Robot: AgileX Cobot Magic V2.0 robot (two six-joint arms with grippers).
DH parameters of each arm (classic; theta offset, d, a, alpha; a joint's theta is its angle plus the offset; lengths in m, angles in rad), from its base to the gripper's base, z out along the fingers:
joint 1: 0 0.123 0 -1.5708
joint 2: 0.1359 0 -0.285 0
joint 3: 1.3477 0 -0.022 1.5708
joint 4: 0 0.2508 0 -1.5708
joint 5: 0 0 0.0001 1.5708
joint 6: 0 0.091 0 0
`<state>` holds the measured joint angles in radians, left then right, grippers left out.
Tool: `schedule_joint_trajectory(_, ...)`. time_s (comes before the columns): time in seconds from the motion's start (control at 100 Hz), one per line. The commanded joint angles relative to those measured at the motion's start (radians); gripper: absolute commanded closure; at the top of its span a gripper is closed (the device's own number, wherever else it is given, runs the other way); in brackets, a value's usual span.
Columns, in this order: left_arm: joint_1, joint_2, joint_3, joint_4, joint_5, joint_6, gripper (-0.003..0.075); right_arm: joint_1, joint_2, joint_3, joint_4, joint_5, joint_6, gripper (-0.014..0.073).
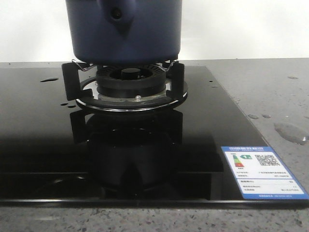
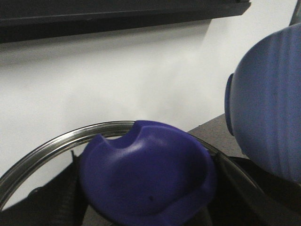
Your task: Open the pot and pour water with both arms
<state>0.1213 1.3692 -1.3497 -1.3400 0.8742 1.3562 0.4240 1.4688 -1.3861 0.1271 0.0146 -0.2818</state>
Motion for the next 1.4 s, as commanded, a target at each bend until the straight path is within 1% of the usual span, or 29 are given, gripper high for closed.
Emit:
schedule_joint_trajectory(0.0, -0.037, -0.037, -0.043, -0.105, -0.001, -0.001, 0.0352, -0.066, -0.072, -0.111, 0.027, 0.222, -0.007, 0.0649)
schedule_joint_trajectory(0.04, -0.052, -0.037, -0.043, -0.105, -0.001, -0.001, 0.0352, -0.115, -0.075, -0.156, 0.037, 0.346, 0.010, 0.0649)
schedule_joint_trajectory(0.07, -0.067, -0.037, -0.043, -0.105, -0.001, -0.001, 0.0352, -0.150, -0.076, -0.185, 0.037, 0.470, 0.048, 0.0649)
schedule_joint_trajectory(0.09, -0.076, -0.037, -0.043, -0.105, -0.001, -0.001, 0.0352, -0.177, -0.076, -0.204, 0.037, 0.519, 0.071, 0.0649)
schedule_joint_trajectory(0.12, -0.088, -0.037, -0.043, -0.105, -0.001, -0.001, 0.0352, -0.225, -0.074, -0.225, 0.037, 0.634, 0.096, 0.0649)
schedule_joint_trajectory(0.19, -0.116, -0.037, -0.043, -0.105, -0.003, -0.001, 0.0352, -0.319, -0.068, -0.245, 0.037, 0.823, 0.130, 0.0649)
schedule_joint_trajectory(0.28, -0.148, -0.037, -0.043, -0.105, -0.019, -0.001, 0.0352, -0.416, -0.054, -0.226, 0.037, 1.006, 0.142, 0.0649)
schedule_joint_trajectory(0.35, -0.169, -0.037, -0.043, -0.105, -0.031, -0.001, 0.0352, -0.483, -0.037, -0.195, 0.037, 1.083, 0.142, 0.0649)
schedule_joint_trajectory(0.41, -0.181, -0.037, -0.043, -0.105, -0.037, -0.001, 0.0352, -0.531, -0.021, -0.155, 0.037, 1.105, 0.142, 0.0649)
schedule_joint_trajectory(0.5, -0.191, -0.037, -0.043, -0.105, -0.044, -0.001, 0.0352, -0.572, -0.010, -0.089, 0.048, 1.089, 0.142, 0.0649)
schedule_joint_trajectory(0.63, -0.191, -0.037, -0.043, -0.105, -0.044, -0.001, 0.0351, -0.580, -0.006, 0.004, 0.041, 1.018, 0.142, 0.0649)
schedule_joint_trajectory(0.78, -0.191, -0.037, -0.043, -0.105, -0.046, -0.001, 0.0351, -0.580, 0.008, 0.078, 0.041, 0.978, 0.142, 0.0649)
schedule_joint_trajectory(1.18, -0.191, -0.037, -0.043, -0.105, -0.046, -0.001, 0.0351, -0.580, 0.008, 0.107, 0.039, 0.936, 0.142, 0.0644)
schedule_joint_trajectory(1.22, -0.191, -0.037, -0.043, -0.105, -0.046, -0.001, 0.0351, -0.580, 0.008, 0.107, 0.039, 0.936, 0.142, 0.0619)
schedule_joint_trajectory(1.25, -0.191, -0.037, -0.043, -0.105, -0.046, -0.001, 0.0351, -0.580, 0.008, 0.107, 0.039, 0.939, 0.142, 0.0587)
schedule_joint_trajectory(1.26, -0.191, -0.037, -0.043, -0.105, -0.046, -0.001, 0.0351, -0.580, 0.008, 0.107, 0.039, 0.939, 0.142, 0.0557)
schedule_joint_trajectory(1.27, -0.191, -0.037, -0.043, -0.105, -0.046, -0.001, 0.0351, -0.580, 0.008, 0.107, 0.039, 0.941, 0.142, 0.0557)
schedule_joint_trajectory(1.32, -0.191, -0.037, -0.043, -0.105, -0.046, -0.001, 0.0351, -0.580, 0.008, 0.107, 0.039, 0.941, 0.142, 0.0463)
schedule_joint_trajectory(1.37, -0.191, -0.037, -0.043, -0.105, -0.046, -0.001, 0.0351, -0.582, 0.008, 0.107, 0.039, 0.942, 0.142, 0.0346)
schedule_joint_trajectory(1.39, -0.191, -0.037, -0.043, -0.105, -0.046, -0.001, 0.0351, -0.582, 0.008, 0.105, 0.039, 0.942, 0.142, 0.0319)
